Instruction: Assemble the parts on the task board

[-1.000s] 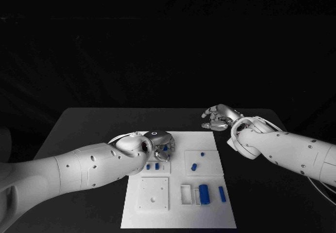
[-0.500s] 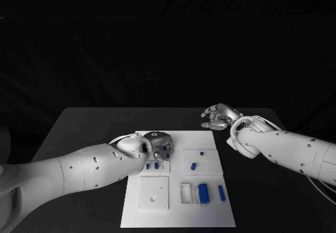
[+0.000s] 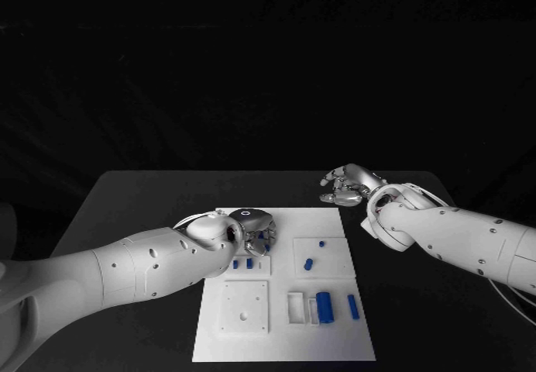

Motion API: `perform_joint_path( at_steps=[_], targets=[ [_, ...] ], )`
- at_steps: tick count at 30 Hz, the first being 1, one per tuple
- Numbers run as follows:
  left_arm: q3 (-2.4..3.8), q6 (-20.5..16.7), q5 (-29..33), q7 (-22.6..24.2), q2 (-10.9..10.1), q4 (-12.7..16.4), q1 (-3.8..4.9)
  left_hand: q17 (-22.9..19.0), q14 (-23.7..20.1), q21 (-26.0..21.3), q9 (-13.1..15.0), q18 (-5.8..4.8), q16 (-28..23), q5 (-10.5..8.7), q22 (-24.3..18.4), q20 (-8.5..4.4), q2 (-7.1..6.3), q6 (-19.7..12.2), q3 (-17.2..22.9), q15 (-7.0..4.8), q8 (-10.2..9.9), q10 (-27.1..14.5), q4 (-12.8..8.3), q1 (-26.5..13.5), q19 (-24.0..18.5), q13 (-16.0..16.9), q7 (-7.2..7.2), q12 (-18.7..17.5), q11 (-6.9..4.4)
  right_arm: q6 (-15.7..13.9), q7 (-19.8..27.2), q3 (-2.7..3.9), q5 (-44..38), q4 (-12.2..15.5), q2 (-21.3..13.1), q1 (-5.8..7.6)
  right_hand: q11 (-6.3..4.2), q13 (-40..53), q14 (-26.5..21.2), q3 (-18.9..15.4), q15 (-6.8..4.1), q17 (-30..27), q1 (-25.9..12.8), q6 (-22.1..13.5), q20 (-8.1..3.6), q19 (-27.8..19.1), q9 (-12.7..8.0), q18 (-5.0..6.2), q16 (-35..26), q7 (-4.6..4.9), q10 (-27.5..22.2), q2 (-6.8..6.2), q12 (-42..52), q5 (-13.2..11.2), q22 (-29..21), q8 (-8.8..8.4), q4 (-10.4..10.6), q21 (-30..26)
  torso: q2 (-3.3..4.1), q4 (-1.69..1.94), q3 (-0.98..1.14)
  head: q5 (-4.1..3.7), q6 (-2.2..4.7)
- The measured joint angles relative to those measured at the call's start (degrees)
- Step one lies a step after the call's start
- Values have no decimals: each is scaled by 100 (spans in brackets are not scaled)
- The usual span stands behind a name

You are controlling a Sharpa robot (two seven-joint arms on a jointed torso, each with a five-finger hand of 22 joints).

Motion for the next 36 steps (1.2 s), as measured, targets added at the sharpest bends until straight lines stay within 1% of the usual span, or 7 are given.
perform_joint_path(
  at_steps=[2,8,10,16,21,30,36],
  targets=[
    [2,20,0,2,-2,-4,2,3,52,26,-5,0,34,-27,15,-33,16,39,-16,-13,32,62,-16,-16,35,-8,-22,27,-12,0,0,0,0,-1,0,0,0,0,0,0,0,0,0,1,0,0,0,0,0,-1,0,0,0,0,0,0,0,0,0,-1,-1,0,-1],
    [5,71,-3,4,1,-20,4,7,125,92,-17,1,118,-29,45,-44,57,180,-34,-81,66,222,1,-59,127,19,-58,94,-69,2,1,0,1,-2,1,0,0,0,0,0,0,0,0,-5,1,-1,0,0,0,4,0,0,0,0,0,0,0,0,0,-1,-2,3,-8],
    [5,82,-3,6,5,-29,4,6,132,92,-19,1,118,-29,49,-45,72,189,-34,-74,66,243,1,-74,128,23,-67,105,-84,2,1,0,2,-1,3,0,0,0,0,0,0,0,0,-11,1,-1,0,0,0,9,0,0,0,0,-1,0,0,0,0,0,-2,3,-8],
    [8,81,-3,8,11,-46,2,6,246,136,-32,1,183,-50,63,-75,155,326,-43,-126,96,358,-5,-149,220,7,-102,100,-135,3,1,0,2,-1,4,0,0,0,0,0,0,0,1,-11,1,-1,0,0,0,9,0,0,0,0,-1,0,0,0,0,0,-5,1,-15],
    [7,39,-3,10,-4,-45,-9,-16,380,159,-43,0,210,-73,65,-107,225,450,10,-194,144,513,61,-174,333,6,-142,124,-203,3,2,0,3,-1,7,0,0,-5,0,0,0,1,1,-11,2,-2,1,0,0,8,0,0,0,0,-1,0,0,0,0,0,-5,3,-20],
    [0,-87,8,20,-42,-28,-36,-35,453,180,-42,-4,232,-49,67,-146,284,501,9,-218,140,595,62,-171,393,36,-174,134,-229,3,5,0,4,-2,11,0,0,-5,0,0,0,1,1,-20,10,-10,0,0,0,-2,0,0,0,0,-2,0,0,0,0,0,-4,6,-11],
    [-5,-190,64,25,-142,71,-57,-43,481,203,-55,-10,232,-49,67,-138,288,542,33,-237,166,626,46,-167,425,36,-172,133,-234,3,6,0,4,-3,11,-1,0,-5,0,0,0,1,1,-20,10,-10,-4,0,0,-3,0,-1,23,0,-2,0,0,0,1,0,-4,10,10]
  ],
)
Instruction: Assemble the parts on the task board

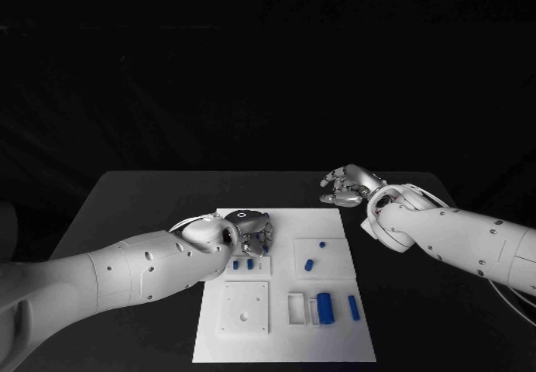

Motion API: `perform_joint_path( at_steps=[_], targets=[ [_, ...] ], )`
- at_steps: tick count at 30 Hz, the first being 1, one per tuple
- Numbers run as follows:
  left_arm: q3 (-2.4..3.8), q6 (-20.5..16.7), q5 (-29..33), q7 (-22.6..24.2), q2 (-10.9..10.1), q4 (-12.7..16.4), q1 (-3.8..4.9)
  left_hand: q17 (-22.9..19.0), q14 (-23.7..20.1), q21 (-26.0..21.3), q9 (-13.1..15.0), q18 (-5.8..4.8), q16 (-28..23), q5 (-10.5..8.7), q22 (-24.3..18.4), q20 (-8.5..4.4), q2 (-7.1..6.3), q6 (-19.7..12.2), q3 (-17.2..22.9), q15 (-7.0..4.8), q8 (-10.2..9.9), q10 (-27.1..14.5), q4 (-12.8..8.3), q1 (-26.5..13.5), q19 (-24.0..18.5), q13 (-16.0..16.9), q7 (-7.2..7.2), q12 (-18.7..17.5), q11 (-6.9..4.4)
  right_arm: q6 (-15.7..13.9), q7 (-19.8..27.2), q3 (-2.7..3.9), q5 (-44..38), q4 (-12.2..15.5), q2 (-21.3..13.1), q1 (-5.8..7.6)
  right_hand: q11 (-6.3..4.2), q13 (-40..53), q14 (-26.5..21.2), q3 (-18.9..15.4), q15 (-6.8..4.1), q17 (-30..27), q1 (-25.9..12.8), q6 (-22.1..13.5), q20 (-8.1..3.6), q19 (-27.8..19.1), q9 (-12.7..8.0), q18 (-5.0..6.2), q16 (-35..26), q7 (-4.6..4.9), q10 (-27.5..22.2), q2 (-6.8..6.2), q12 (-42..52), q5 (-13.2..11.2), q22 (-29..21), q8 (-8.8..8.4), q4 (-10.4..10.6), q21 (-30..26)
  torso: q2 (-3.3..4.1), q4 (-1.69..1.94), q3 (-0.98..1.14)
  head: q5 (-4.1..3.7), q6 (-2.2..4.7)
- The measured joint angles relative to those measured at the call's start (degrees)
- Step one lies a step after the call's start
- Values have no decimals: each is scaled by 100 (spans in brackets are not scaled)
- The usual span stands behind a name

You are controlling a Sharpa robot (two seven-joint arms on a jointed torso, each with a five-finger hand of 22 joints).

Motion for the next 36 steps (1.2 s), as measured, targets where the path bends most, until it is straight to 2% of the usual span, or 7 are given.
perform_joint_path(
  at_steps=[4,10,18,21,25,30,36],
  targets=[
    [40,-94,208,0,-112,173,-16,0,27,0,0,-13,22,26,0,-19,0,6,12,-9,0,21,7,0,20,0,6,-23,-19,0,1,0,0,-4,-3,-1,0,0,0,0,0,0,0,5,0,0,0,-1,0,-5,0,0,0,0,0,0,0,0,0,-1,0,1,12],
    [205,-221,450,0,-211,319,-16,0,50,0,1,-14,22,26,-1,-10,0,30,11,9,0,41,7,0,30,13,-16,-35,0,0,2,0,0,-8,0,-1,0,-5,0,0,0,0,0,7,1,0,0,0,0,-7,0,0,0,0,0,0,0,0,-1,-1,2,-3,19],
    [387,-284,722,18,-639,732,-16,-5,72,0,1,-15,45,26,0,-18,23,29,31,-10,-11,66,-14,-24,41,14,-16,-45,-12,0,3,0,1,-4,-18,-2,0,-5,0,0,0,0,0,7,1,-1,1,0,0,-9,0,0,0,23,0,0,0,0,-3,0,1,8,35],
    [412,-253,794,32,-818,834,-15,-5,81,0,1,-16,45,25,4,-22,25,28,31,-2,-18,66,-14,-27,63,13,-16,-46,-12,0,3,0,1,-2,-23,-4,0,-5,0,-10,0,0,0,7,1,-1,1,0,0,-10,0,0,0,23,-1,0,-10,0,-4,4,-1,8,38],
    [415,-181,862,33,-985,831,-15,-10,81,0,0,-18,45,23,4,-22,25,26,30,-2,-23,67,-15,-27,63,13,-16,-51,-12,1,3,0,1,2,-28,-4,-2,-11,0,-16,0,0,0,19,1,-1,1,0,0,-11,-2,0,-1,23,-1,0,-16,0,-5,7,-2,12,41],
    [414,-119,913,33,-1085,826,-18,-10,82,0,0,-18,45,22,4,-21,25,24,30,-2,-33,66,-15,-27,63,12,-17,-65,-12,2,3,0,2,2,-36,-4,-21,-11,0,-16,0,0,0,10,1,-1,1,0,0,12,-21,0,-1,23,-1,0,-16,0,-5,7,-2,13,37],
    [412,-39,963,36,-1112,818,-28,-10,82,0,-10,-19,45,21,4,-20,24,19,29,-1,-11,66,-15,-28,62,9,-21,-66,-12,2,3,0,2,3,-37,-6,-21,-11,0,-16,0,0,0,10,-5,5,2,0,0,12,-21,0,-1,23,-1,0,-16,0,-1,7,-6,19,29]
  ],
)
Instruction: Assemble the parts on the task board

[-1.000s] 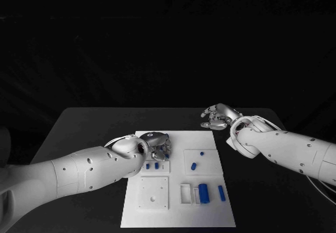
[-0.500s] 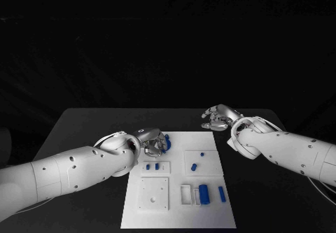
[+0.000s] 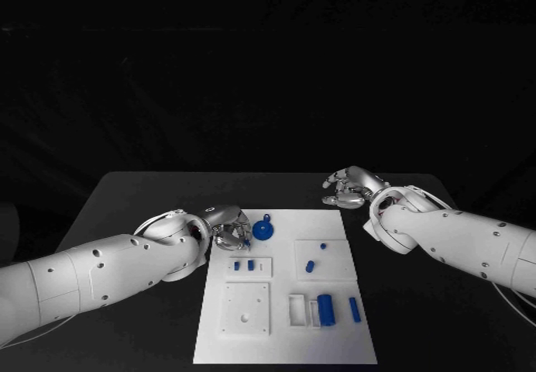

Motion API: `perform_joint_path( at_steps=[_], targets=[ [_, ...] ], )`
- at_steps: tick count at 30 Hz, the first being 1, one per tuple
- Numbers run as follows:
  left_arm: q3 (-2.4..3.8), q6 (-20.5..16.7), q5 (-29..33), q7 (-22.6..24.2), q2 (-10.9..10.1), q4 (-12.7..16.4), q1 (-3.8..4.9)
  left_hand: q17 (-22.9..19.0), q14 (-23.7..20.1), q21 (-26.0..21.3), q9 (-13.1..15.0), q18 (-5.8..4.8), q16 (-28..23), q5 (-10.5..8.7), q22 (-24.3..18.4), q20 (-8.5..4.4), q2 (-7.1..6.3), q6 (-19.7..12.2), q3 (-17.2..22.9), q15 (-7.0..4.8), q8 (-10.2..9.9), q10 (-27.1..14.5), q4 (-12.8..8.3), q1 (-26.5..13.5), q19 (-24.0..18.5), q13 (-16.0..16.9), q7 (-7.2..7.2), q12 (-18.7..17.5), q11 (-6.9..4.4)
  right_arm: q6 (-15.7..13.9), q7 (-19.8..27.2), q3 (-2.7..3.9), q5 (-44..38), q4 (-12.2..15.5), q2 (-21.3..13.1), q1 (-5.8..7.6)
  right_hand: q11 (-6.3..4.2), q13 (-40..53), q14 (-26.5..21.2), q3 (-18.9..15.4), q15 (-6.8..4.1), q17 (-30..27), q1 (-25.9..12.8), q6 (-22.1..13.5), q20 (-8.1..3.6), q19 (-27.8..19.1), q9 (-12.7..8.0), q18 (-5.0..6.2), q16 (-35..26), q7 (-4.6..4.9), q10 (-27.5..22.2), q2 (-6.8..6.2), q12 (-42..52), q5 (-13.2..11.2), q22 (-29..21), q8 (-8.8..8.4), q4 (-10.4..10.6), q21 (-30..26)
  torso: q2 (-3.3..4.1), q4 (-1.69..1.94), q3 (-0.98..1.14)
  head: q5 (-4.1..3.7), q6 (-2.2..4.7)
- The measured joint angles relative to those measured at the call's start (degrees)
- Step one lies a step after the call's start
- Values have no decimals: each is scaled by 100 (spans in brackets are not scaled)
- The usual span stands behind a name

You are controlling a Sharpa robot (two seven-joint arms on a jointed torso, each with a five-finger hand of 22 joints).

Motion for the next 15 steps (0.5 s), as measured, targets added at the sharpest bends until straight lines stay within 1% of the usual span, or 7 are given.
perform_joint_path(
  at_steps=[3,15],
  targets=[
    [0,51,22,1,-2,-11,-2,-5,0,0,0,0,0,0,0,1,0,7,0,0,0,0,0,0,0,0,8,0,0,0,0,0,0,1,2,0,0,0,0,0,0,0,0,0,0,18,0,0,0,0,0,0,0,0,0,0,0,0,-1,1,-1,10,-4],
    [-1,230,61,-8,-3,-92,-25,-9,9,0,1,-1,0,-2,-1,11,-11,9,7,10,-1,-1,-23,-4,8,6,11,-29,-1,1,0,0,0,0,-1,-1,0,-6,0,0,0,-5,0,1,1,17,0,0,0,-2,0,0,0,0,0,0,0,0,-2,-7,8,28,-20]
  ],
)
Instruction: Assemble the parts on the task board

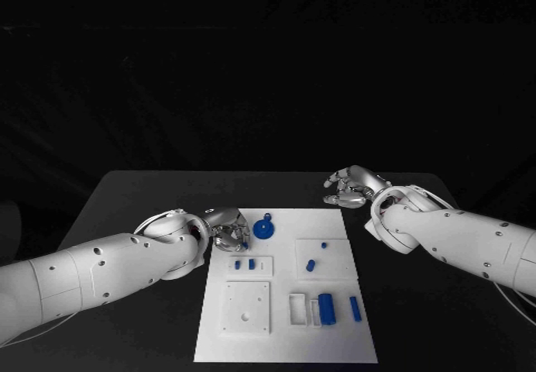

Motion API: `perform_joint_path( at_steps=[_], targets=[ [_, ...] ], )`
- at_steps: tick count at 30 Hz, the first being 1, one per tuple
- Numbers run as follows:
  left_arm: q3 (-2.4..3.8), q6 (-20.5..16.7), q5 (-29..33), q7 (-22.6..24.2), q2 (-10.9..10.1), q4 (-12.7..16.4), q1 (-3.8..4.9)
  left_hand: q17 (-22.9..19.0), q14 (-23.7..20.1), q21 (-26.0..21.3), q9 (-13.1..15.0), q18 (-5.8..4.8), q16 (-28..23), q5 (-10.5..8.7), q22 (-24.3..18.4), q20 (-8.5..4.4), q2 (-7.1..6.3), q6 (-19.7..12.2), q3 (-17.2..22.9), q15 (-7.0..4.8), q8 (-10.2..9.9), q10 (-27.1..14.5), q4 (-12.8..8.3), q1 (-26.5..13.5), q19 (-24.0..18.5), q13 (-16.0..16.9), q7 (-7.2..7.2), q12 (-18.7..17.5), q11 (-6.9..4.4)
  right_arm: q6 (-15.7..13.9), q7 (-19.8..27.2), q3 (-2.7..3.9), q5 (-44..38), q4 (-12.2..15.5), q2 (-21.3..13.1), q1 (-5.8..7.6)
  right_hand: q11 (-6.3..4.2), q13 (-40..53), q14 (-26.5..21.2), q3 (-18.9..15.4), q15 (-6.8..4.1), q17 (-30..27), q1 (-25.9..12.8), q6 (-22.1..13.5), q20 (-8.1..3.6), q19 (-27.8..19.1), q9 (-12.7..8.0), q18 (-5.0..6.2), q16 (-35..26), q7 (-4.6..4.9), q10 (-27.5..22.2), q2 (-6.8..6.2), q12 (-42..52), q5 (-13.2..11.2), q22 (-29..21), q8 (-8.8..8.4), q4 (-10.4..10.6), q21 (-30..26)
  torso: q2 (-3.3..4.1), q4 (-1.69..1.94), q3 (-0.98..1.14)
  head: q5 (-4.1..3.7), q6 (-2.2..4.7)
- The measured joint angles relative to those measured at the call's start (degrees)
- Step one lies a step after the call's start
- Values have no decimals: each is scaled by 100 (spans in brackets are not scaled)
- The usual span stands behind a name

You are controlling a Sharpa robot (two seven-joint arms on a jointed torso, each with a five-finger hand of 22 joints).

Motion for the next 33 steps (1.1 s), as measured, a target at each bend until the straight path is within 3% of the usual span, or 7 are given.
perform_joint_path(
  at_steps=[33],
  targets=[
    [4,-38,-20,24,196,-242,-96,-7,11,0,-14,1,0,-21,4,21,-3,2,-9,12,-20,11,-8,-37,1,0,-1,-16,11,4,-3,0,0,2,-4,-1,0,-14,0,0,0,1,0,-13,3,-3,-4,0,0,-9,0,0,23,0,-1,0,0,0,2,1,-2,-16,-20]
  ],
)
